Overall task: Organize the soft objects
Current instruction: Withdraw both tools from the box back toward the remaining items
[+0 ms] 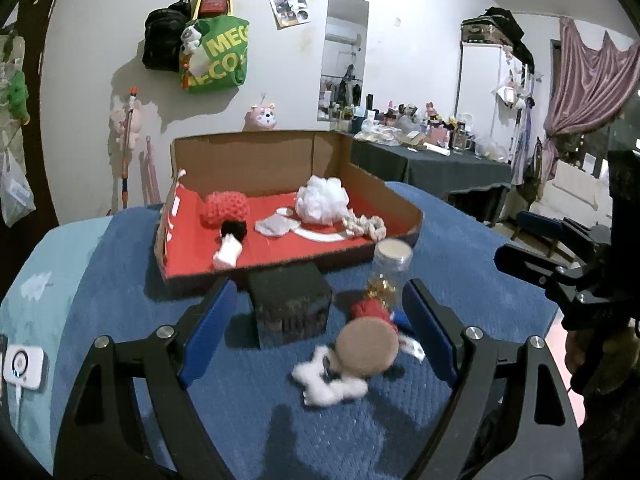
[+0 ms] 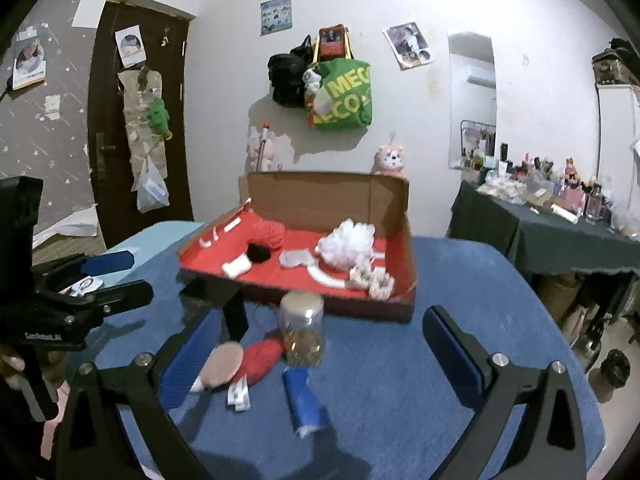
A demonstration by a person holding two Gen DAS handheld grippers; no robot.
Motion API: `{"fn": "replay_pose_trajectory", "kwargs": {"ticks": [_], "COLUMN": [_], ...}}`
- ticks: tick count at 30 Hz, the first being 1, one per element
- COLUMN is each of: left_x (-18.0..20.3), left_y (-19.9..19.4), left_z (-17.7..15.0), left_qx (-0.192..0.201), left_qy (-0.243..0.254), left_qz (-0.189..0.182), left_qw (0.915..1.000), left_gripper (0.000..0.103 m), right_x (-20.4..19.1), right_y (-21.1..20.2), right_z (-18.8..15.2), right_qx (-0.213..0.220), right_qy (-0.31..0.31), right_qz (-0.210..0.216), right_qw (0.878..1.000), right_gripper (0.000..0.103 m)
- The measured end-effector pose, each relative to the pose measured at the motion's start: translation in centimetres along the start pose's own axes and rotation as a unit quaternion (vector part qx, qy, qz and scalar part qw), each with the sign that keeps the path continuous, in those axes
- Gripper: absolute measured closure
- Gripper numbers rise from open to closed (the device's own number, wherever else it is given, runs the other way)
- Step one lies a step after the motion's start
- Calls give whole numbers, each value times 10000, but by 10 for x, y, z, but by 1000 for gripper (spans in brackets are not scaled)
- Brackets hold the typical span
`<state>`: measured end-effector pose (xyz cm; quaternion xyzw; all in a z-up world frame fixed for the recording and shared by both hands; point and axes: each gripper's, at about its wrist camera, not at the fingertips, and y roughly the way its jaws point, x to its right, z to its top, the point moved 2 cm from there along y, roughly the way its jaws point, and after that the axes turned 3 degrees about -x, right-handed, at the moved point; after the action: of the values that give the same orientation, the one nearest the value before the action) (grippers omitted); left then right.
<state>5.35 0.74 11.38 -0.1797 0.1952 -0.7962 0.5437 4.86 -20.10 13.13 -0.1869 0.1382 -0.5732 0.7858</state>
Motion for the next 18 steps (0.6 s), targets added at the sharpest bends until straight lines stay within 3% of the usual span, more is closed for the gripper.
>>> {"fn": "replay_pose_trajectory", "kwargs": {"ticks": [18], "left_x": [2], "left_y": [28], "left_z": [-62], "left_qx": [-756], "left_qy": [-226], "left_qz": [-14], "left_qw": [9969], "left_gripper": [18], "right_x": [-5], "right_y": [18], "right_z": [-52], "right_qx": [-468], "right_qy": [133], "right_qz": [-119], "right_qw": [9987], "right_gripper": [0]}}
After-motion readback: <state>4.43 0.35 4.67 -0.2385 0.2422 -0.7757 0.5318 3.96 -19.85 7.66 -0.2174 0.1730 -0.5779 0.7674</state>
